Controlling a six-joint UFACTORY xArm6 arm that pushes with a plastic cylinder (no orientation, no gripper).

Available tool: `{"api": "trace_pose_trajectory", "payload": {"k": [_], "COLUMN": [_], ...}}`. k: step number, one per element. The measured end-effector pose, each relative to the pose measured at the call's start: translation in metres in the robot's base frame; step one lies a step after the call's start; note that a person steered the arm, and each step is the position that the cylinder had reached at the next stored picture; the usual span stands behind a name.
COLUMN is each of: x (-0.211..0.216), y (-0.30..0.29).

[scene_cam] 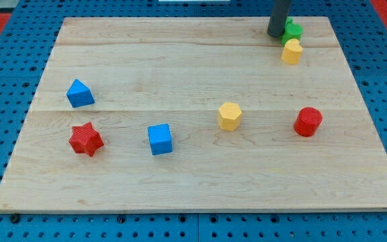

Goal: Move your arm to the blue triangle

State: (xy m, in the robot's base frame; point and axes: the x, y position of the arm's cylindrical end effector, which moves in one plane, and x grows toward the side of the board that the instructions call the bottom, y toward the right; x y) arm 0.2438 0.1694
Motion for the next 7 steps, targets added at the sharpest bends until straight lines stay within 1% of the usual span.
{"api": "trace_pose_trajectory", "payload": {"k": [2,3,4,5,6,7], "x": [0.0,0.0,0.0,0.015,0.054,0.092], "y": [0.008,-0.037,-0.043,-0.054,-0.077,-0.083]}}
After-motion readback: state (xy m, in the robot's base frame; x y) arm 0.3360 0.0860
